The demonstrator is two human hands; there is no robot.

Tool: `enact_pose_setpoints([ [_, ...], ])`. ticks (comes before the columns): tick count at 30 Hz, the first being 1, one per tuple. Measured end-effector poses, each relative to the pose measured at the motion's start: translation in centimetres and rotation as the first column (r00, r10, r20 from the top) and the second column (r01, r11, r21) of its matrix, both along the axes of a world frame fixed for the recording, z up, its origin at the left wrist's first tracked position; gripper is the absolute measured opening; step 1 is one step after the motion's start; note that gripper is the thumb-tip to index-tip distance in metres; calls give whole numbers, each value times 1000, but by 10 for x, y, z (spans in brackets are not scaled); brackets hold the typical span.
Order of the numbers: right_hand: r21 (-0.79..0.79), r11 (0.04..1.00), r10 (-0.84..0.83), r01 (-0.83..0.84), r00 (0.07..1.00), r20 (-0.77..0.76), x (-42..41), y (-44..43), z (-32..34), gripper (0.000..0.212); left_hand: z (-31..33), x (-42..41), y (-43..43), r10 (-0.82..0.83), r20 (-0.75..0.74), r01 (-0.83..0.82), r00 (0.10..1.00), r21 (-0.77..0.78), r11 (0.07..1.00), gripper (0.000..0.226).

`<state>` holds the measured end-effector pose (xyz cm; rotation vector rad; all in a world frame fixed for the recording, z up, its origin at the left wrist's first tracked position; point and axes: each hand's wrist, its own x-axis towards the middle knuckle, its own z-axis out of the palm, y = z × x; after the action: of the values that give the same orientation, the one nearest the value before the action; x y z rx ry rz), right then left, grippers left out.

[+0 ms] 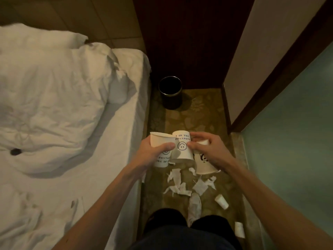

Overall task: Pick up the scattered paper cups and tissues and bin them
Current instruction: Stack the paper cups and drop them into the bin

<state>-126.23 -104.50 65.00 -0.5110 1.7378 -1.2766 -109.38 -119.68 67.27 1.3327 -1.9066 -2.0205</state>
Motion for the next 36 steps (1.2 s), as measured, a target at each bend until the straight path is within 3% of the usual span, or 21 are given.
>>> enact_pose_setpoints([
  [6,-16,996,83,-83,997,-4,-49,-78,13,39,13,-40,-57,118,-20,-118,993,-19,993,82],
  [12,23,994,107,-106,994,-15,-98,-174,1,47,-3,-85,-145,214,-71,-203,974,136,970,79],
  [15,86,994,76,-72,996,-44,-124,-227,-15,44,-23,-119,-200,204,-80,-183,976,211,960,76],
  [19,255,965,-31,54,995,-97,-157,-292,-46,26,-46,-168,-277,146,-52,-130,988,234,964,78],
  [23,326,941,-123,96,990,62,-193,-346,-65,25,-62,-224,-349,0,16,-3,1000,235,972,74],
  [29,319,937,-227,141,942,249,-259,-391,-91,30,-87,-311,-422,-54,116,12,992,331,943,74],
  [34,310,945,-199,99,929,311,-338,-443,-160,36,-160,-397,-476,-118,191,68,975,251,966,58],
  [36,320,942,-206,102,929,309,-368,-467,-203,34,-203,-427,-497,-101,201,58,974,209,976,67],
])
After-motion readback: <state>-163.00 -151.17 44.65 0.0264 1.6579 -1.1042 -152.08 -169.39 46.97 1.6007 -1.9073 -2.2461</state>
